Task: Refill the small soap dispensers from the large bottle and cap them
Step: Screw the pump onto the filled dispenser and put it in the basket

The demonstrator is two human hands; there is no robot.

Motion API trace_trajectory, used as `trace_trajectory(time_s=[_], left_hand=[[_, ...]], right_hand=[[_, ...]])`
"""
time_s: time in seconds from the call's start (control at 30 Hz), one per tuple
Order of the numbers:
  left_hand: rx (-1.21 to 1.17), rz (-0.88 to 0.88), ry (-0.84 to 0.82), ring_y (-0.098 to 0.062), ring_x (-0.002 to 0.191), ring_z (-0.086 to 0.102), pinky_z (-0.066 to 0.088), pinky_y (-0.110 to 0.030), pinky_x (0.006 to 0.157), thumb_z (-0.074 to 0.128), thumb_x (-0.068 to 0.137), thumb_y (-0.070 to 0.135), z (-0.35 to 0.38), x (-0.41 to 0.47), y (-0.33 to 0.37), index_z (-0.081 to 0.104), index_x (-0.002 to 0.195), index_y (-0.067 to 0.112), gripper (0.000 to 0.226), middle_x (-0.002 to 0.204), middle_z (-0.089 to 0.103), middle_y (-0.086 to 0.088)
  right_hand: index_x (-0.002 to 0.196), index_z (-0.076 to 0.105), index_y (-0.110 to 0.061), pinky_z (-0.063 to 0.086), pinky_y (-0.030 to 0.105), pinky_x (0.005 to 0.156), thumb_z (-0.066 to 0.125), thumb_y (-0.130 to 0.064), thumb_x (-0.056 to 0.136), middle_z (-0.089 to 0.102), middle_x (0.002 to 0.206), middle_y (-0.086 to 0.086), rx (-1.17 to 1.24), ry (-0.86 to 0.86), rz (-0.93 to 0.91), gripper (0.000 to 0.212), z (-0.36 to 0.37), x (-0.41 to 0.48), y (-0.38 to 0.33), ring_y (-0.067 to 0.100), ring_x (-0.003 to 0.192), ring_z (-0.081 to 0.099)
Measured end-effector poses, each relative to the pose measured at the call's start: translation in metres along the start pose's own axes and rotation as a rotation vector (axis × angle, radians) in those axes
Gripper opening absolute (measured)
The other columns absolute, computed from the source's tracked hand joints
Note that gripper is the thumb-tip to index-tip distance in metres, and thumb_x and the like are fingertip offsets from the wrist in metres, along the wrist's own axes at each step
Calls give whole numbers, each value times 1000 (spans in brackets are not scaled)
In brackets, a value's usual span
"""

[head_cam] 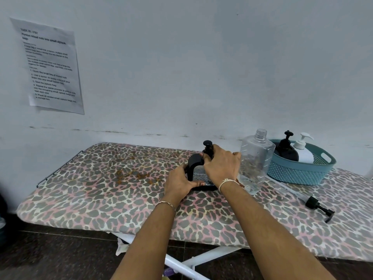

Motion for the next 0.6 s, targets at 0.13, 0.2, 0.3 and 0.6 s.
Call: trace_trajectory(time_s=[0.13,0.2,0.3,0.6], left_hand=[[-4,-8,-9,-19,109,62,46,-24,86,88,61,39,2,0,0,56,126,10,79,118,67,-3],[-6,-14,-12,-20,109,62,45,-23,85,87,63,38,3,0,1,55,126,10,76,118,67,-4],[-28,-18,-29,-19,109,62,42,-19,82,87,66,34,4,0,1,55,126,10,73,119,66,-4],[-109,-31,-39,-19,109,62,47,-24,89,87,67,27,3,-3,2,56,126,9,69,119,66,-4]], right_hand=[[104,59,-23,30,37,89,47,-44,95,70,83,-3,-42,-9,-5,26,0,1,1,22,81,65],[104,60,-24,30,37,88,46,-46,95,70,82,-3,-40,-12,-1,27,2,0,3,21,82,65],[111,60,-27,30,38,90,46,-49,95,71,89,-3,-15,-14,7,31,3,-1,7,21,92,64],[136,49,-26,38,39,99,50,-44,97,66,120,2,330,-205,-28,43,13,-9,25,28,120,48]])
Point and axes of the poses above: each hand's wrist, its own x-axis towards the middle knuckle, its own z-axis out of the palm, y = z × x, the point moved 7 cm from there along x, towards the middle knuckle
